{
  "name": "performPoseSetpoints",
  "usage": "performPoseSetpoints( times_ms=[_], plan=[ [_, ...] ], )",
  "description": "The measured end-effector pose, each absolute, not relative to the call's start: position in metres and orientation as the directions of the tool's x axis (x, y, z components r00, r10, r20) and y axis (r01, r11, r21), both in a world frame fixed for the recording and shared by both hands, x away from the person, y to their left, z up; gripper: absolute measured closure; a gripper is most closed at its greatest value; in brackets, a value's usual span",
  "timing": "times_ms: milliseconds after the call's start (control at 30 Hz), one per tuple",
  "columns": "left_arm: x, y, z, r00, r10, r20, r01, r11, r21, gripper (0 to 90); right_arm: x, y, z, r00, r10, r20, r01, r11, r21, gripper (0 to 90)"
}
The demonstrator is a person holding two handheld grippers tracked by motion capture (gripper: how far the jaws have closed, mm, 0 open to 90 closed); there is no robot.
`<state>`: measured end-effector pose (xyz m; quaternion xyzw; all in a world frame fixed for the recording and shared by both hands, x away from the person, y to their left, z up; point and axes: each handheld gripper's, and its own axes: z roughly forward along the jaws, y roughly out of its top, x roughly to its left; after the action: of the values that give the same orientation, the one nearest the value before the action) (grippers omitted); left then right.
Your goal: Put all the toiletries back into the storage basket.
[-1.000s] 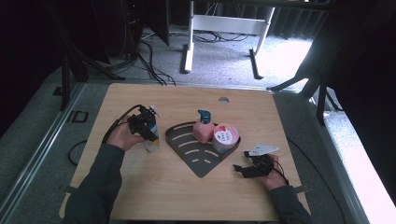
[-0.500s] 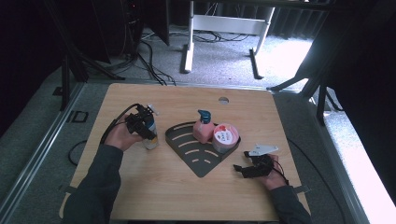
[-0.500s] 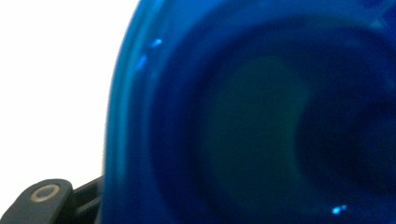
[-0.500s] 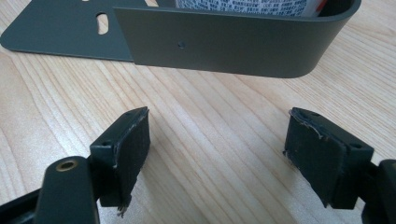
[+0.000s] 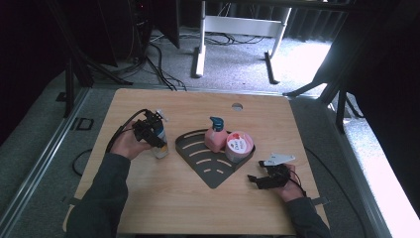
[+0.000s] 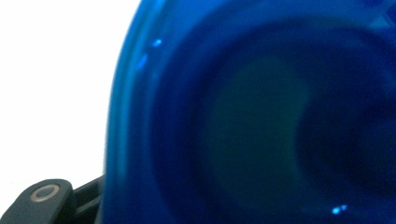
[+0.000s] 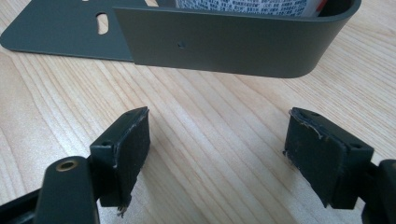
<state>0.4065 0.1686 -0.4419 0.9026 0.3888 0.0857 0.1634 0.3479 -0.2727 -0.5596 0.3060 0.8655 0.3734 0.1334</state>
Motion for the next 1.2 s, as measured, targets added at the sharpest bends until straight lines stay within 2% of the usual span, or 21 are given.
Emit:
performPoseSetpoints(
  times_ms=[1200],
  plan=[
    [0.409, 0.158, -0.416, 0.691, 0.722, 0.034, 0.650, -0.641, 0.408, 55.6, 0.348, -0.273, -0.559, -0.777, 0.629, 0.001, 0.432, 0.532, 0.728, 22.1]
  ],
)
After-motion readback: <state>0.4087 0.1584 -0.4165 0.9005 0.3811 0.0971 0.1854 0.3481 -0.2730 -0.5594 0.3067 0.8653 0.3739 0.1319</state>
